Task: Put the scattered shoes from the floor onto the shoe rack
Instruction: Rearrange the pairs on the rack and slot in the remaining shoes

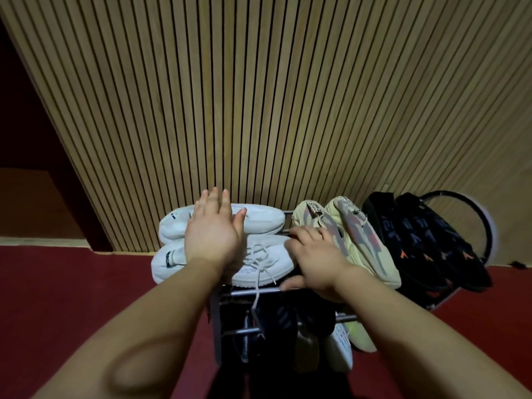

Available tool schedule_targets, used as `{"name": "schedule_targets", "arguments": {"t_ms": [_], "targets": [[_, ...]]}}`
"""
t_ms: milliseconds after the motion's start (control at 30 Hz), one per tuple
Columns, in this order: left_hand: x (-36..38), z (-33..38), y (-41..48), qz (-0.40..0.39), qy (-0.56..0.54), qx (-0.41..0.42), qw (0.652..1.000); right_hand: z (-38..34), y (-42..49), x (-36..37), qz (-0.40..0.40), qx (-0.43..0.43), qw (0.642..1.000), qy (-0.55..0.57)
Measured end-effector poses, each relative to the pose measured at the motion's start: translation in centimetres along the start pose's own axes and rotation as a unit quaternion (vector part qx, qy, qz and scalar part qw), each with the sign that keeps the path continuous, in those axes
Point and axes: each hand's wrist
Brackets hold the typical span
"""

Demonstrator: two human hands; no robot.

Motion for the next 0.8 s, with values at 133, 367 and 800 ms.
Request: {"name": "schedule_targets", "arguments": {"t_ms": [133,367,800], "targets": [[0.0,0.0,0.0,0.006,-0.006,0.0,1.0,-1.5,2.3,0.1,0.05,0.016,0.993,0.105],[0.1,0.1,0.1,0.0,0.014,-0.006,1.0,-2.4,3.9,0.4,-0.023,0.0,0.997,0.067],[-0.6,0.5,-0.2,0.009,0.103,-0.026,0.994,2.3,1.4,-3.1,-0.02,-0.12,0.986,-0.112]]}}
Point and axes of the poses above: each hand's wrist, its own y-axis towards the middle knuckle, its own x-axis out of the palm, z = x × y, and after that the axes turned 13 degrees about -x, right-handed
